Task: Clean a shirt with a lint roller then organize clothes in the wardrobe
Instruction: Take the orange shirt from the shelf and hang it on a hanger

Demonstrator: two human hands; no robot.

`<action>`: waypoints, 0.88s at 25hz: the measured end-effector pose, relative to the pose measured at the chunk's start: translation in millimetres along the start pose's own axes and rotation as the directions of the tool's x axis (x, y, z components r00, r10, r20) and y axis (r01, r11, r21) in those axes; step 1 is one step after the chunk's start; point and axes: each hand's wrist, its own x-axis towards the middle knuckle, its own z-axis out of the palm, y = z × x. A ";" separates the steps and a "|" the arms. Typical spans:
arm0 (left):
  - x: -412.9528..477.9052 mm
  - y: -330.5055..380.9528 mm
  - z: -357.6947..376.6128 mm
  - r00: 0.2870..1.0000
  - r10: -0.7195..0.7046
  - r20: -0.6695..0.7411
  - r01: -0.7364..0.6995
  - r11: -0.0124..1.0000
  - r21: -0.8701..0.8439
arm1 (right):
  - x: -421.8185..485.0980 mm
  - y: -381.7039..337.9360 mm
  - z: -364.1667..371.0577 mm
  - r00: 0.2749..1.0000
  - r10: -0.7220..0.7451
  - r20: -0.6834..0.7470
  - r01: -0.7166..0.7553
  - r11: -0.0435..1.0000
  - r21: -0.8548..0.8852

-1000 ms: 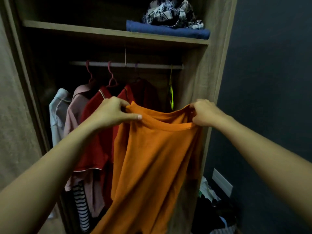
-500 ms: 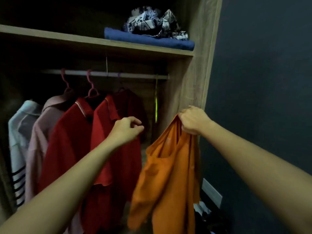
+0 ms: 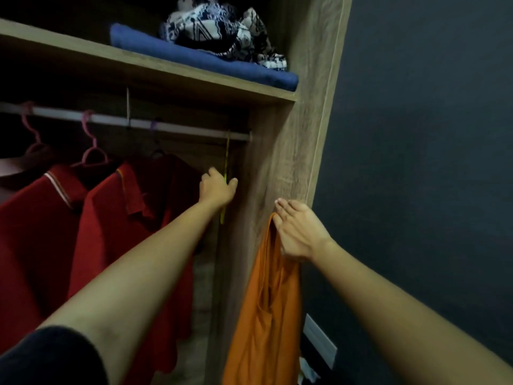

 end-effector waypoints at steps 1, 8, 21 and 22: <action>6.3 1.3 3.3 0.997 -0.073 0.028 0.074 0.996 -0.054 | 0.4 0.2 1.0 1.000 0.002 -0.002 -0.002 1.000 -0.008; 18.5 5.5 8.0 0.967 -0.191 -0.170 0.172 0.978 -0.121 | 4.4 -1.1 6.2 0.999 0.027 -0.030 -0.027 1.000 0.014; -88.5 -89.7 -72.6 0.977 0.050 -0.209 -0.046 0.999 0.024 | -1.0 -14.0 -20.1 0.990 0.128 0.067 -0.130 0.991 0.038; -101.5 -103.5 -84.4 0.970 0.138 -0.198 -0.132 0.990 0.044 | 0.9 -15.9 -23.6 0.986 0.147 0.082 -0.154 0.985 0.075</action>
